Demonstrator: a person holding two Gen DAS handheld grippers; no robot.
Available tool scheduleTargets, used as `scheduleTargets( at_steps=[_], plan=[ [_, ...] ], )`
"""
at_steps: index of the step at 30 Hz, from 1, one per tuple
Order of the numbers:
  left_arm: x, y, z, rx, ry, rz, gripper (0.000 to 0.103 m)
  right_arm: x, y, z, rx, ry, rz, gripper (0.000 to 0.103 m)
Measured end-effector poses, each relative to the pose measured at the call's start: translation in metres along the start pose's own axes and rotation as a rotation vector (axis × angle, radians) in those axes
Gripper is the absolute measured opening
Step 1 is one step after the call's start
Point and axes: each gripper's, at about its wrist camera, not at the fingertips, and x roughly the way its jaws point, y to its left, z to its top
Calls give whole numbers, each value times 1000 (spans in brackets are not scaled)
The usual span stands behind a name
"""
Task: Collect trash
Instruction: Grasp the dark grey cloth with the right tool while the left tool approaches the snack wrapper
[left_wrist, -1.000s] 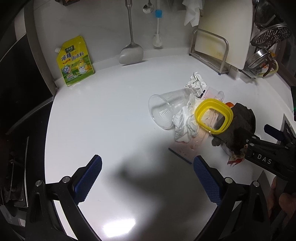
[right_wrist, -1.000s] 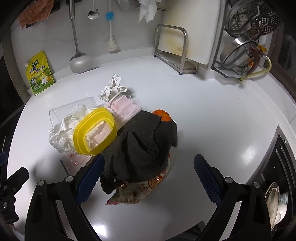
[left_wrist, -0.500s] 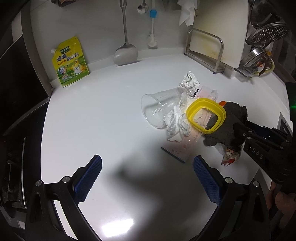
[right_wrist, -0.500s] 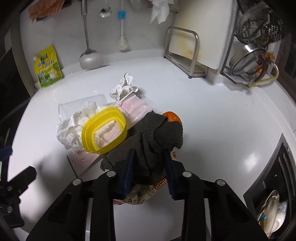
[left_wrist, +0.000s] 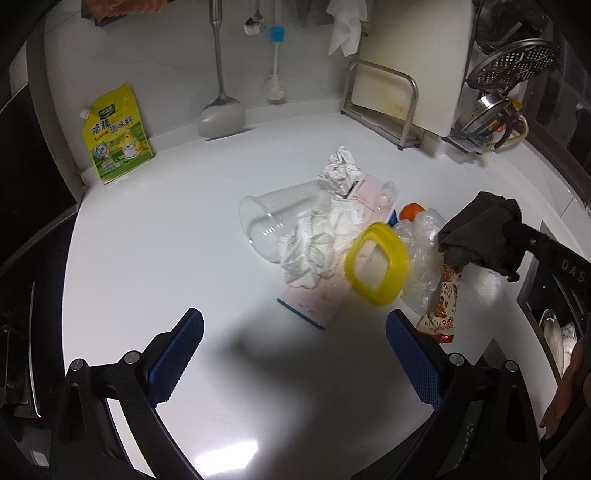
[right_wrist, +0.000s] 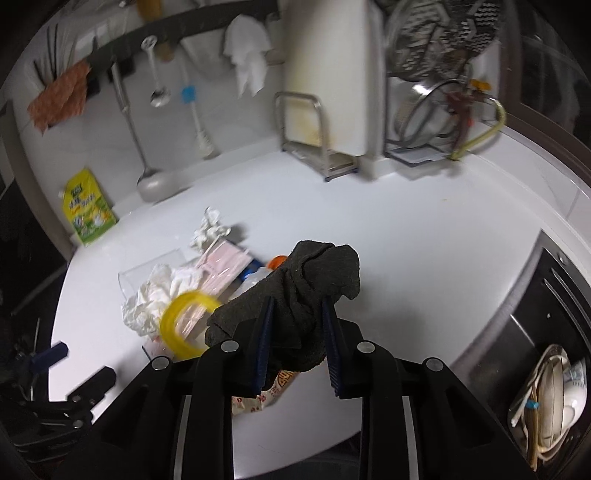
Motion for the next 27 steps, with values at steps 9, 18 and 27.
scheduleTargets(
  at_steps=[9, 18, 27],
  plan=[
    [5, -46, -10, 44, -2, -88, 97, -32, -42, -11, 71, -28, -63, 25],
    [36, -101, -21, 96, 30, -152, 97, -48, -87, -44, 171, 10, -96, 25],
    [58, -132, -22, 152, 32, -135, 90, -54, -109, -73, 250, 40, -96, 24]
  ],
)
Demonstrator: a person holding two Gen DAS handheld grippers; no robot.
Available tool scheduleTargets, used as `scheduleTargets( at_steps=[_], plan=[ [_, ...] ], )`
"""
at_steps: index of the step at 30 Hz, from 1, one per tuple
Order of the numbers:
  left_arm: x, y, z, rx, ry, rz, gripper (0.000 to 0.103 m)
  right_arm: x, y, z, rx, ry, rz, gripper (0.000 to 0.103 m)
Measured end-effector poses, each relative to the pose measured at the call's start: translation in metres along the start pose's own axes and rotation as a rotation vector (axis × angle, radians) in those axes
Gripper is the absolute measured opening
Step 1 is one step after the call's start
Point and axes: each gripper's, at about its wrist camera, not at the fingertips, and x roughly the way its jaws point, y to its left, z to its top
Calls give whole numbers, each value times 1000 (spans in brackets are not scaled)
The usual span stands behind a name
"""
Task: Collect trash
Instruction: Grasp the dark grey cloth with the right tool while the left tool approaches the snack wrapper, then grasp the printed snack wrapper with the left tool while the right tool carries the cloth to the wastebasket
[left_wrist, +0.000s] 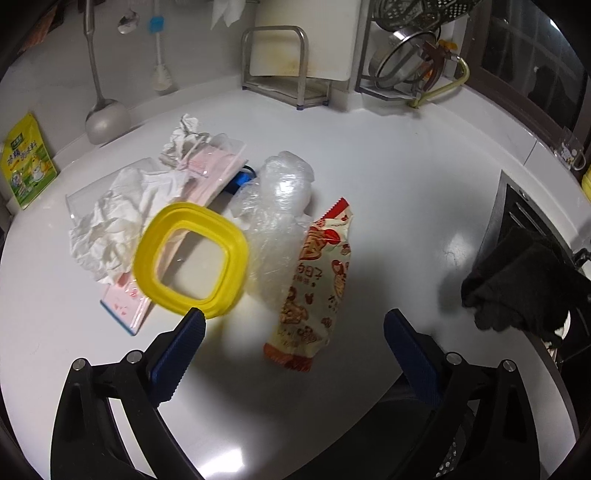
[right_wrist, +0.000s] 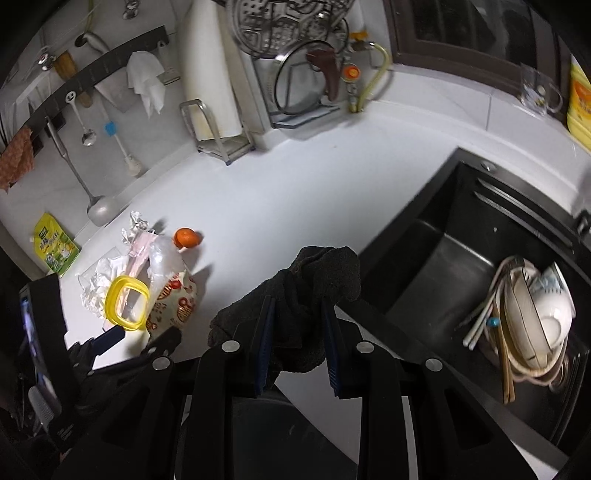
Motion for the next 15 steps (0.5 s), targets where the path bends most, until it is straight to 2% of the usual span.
scheduleTargets(
  at_steps=[2, 4, 5, 9, 15],
  plan=[
    [5, -5, -1, 17, 14, 5, 79, -2, -4, -3, 9, 2, 1, 24],
    [11, -10, -2, 30, 35, 2, 63, -2, -7, -5, 15, 4, 4, 24],
    [11, -10, -3, 30, 39, -2, 59, -2, -8, -6, 18, 7, 5, 24],
    [11, -13, -6, 31, 50, -26, 34, -4, -10, -11, 18, 13, 8, 24],
    [-1, -18, -11, 44, 35, -38, 32, -7, -11, -12, 25, 13, 17, 24]
  ],
)
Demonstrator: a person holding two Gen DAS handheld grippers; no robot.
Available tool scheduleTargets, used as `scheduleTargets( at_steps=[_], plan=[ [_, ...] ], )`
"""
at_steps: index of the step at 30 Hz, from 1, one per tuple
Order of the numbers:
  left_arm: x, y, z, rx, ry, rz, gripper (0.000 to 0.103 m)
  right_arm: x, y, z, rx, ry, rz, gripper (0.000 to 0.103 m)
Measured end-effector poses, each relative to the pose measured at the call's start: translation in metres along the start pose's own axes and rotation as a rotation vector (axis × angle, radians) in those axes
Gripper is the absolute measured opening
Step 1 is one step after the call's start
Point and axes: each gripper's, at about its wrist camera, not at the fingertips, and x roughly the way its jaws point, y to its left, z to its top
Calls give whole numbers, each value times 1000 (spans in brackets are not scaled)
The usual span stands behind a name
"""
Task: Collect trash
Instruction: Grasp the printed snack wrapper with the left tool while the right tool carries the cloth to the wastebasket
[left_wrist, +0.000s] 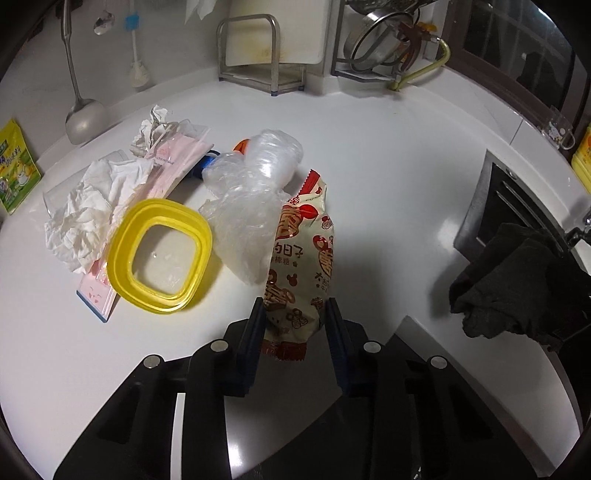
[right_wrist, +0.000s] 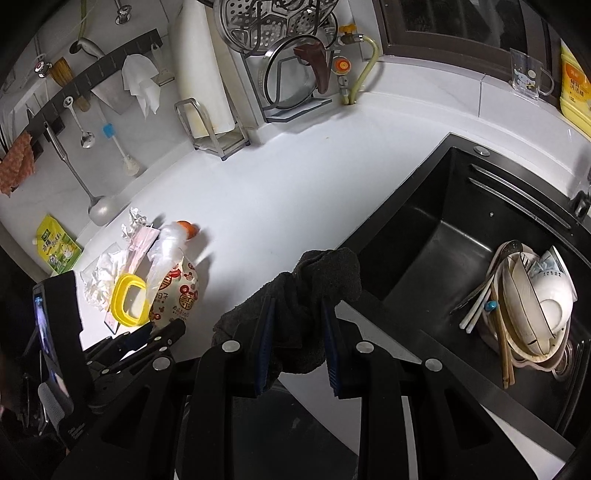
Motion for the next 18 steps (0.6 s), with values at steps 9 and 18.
scheduleTargets(
  at_steps=[9, 18],
  plan=[
    [-25, -2, 1, -8, -32, -2, 31, -10, 2, 0, -14, -8, 13, 24],
    [-67, 1, -4, -20, -77, -1, 31, -33, 4, -4, -52, -15, 23, 24]
  ],
)
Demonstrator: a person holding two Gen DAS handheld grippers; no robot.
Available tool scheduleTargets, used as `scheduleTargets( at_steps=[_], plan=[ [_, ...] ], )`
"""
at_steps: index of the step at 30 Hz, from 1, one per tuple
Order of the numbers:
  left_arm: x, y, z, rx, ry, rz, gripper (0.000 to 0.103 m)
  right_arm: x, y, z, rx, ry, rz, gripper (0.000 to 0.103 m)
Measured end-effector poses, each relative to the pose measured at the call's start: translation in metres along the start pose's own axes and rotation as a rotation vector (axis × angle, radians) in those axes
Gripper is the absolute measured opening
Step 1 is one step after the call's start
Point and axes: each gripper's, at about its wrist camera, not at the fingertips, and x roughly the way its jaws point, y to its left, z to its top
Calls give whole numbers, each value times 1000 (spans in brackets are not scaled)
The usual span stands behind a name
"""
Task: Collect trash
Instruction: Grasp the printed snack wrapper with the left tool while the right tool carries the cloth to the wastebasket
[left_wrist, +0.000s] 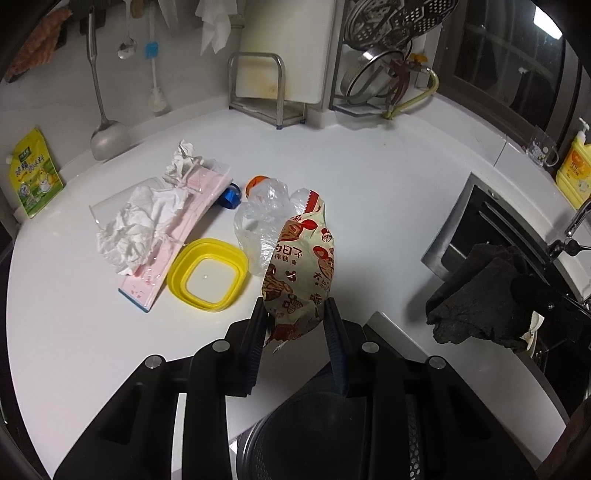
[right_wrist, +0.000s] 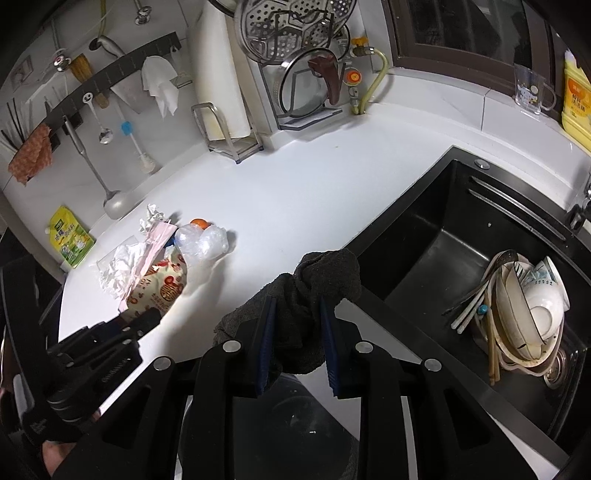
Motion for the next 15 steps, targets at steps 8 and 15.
scheduleTargets(
  at_steps=[8, 15],
  plan=[
    [-38, 3, -16, -16, -17, 17, 31, -26, 5, -13, -61, 9, 26, 24],
    [-70, 3, -43, -10, -4, 54, 31, -38, 9, -42, -99, 54, 78, 24]
  ],
)
